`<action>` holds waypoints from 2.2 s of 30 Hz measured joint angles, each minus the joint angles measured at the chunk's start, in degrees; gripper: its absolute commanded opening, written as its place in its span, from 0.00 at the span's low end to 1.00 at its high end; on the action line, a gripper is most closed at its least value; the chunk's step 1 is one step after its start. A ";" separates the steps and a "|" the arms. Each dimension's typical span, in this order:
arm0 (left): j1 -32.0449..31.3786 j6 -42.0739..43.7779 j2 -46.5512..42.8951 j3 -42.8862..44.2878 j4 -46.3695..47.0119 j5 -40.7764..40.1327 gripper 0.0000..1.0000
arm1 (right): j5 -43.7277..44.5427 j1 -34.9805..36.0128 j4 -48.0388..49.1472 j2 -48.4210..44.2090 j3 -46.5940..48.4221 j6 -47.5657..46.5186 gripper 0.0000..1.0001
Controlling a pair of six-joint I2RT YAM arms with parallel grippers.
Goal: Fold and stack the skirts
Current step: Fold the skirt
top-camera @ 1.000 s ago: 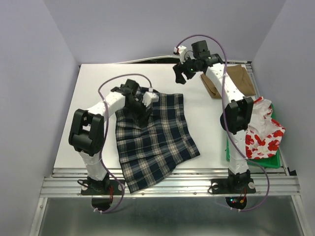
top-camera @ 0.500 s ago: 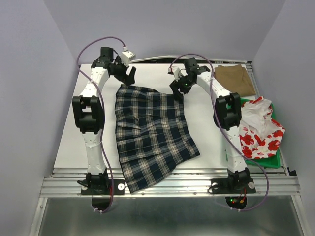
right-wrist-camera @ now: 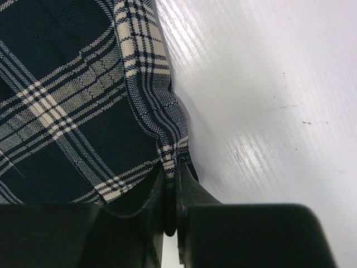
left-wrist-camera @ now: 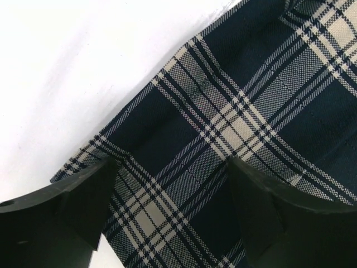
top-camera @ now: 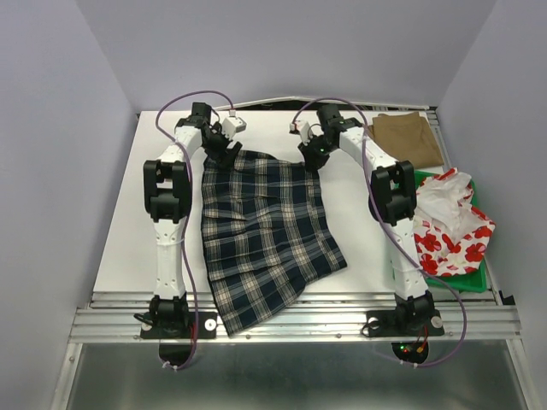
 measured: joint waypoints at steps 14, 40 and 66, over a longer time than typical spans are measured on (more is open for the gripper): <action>-0.52 3.23 -2.75 -3.43 -1.68 0.09 0.00 | 2.84 0.74 4.28 0.00 -0.09 0.79 0.01; -8.81 -2.14 -56.04 -37.83 1.49 -4.13 0.00 | 0.22 -0.37 17.16 -37.92 -29.18 -2.86 0.02; -30.03 -10.56 -75.32 -62.58 5.18 -9.01 0.63 | 1.01 1.64 16.52 -58.93 -57.20 -3.28 0.59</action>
